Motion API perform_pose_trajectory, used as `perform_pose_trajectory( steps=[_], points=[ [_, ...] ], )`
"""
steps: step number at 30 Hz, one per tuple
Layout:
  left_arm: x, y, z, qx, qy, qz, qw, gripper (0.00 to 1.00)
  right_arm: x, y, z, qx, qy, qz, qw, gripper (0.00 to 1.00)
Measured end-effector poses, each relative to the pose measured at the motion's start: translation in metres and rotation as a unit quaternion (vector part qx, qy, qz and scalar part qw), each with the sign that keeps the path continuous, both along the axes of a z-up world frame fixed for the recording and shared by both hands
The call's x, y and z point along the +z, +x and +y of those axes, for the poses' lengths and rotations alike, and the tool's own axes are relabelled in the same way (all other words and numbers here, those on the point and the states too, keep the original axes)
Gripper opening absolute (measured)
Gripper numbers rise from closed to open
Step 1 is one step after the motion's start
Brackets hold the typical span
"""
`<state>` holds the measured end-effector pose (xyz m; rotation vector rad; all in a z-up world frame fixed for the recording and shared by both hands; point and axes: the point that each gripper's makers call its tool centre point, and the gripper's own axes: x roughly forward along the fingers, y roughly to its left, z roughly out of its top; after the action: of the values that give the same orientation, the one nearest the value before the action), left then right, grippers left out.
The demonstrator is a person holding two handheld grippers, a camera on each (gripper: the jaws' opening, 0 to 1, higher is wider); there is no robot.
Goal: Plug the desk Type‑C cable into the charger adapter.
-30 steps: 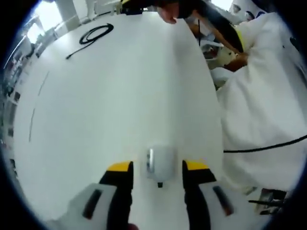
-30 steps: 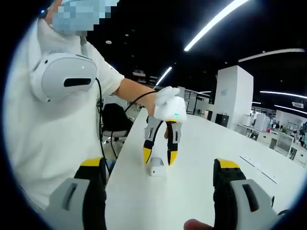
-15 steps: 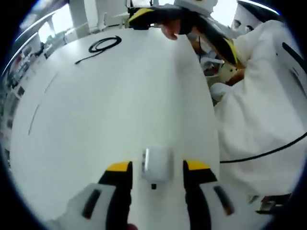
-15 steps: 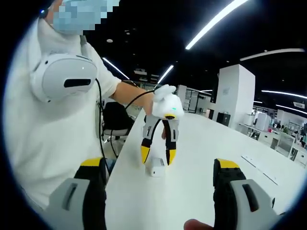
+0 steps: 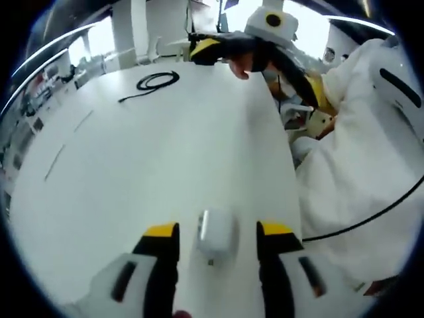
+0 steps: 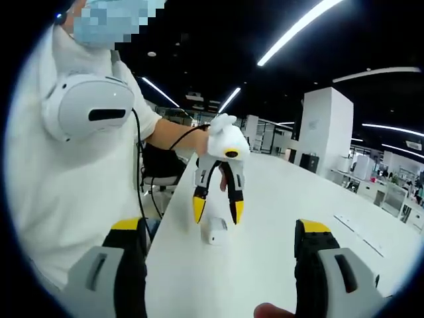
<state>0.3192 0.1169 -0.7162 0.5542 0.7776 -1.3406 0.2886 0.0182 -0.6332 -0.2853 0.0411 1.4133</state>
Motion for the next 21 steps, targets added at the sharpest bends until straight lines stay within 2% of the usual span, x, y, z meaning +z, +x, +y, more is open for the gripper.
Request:
perform_pose_trajectory(
  steps=[6, 13, 15, 21],
  points=[
    [0.006, 0.001, -0.003, 0.011, -0.034, -0.006, 0.9993, 0.49, 0.001, 0.0, 0.001, 0.0, -0.003, 0.0, 1.0, 0.94],
    [0.008, -0.002, -0.003, 0.021, -0.056, -0.006, 0.9982, 0.48, 0.003, 0.0, 0.002, 0.001, -0.007, -0.003, 1.0, 0.94],
    [0.012, -0.002, -0.006, 0.027, -0.079, -0.008, 0.9965, 0.49, 0.004, -0.001, 0.002, 0.001, -0.007, -0.003, 1.0, 0.94],
    [0.015, -0.001, -0.007, 0.038, -0.106, -0.016, 0.9935, 0.51, 0.004, -0.001, 0.002, 0.001, -0.012, -0.004, 0.9999, 0.94]
  ],
)
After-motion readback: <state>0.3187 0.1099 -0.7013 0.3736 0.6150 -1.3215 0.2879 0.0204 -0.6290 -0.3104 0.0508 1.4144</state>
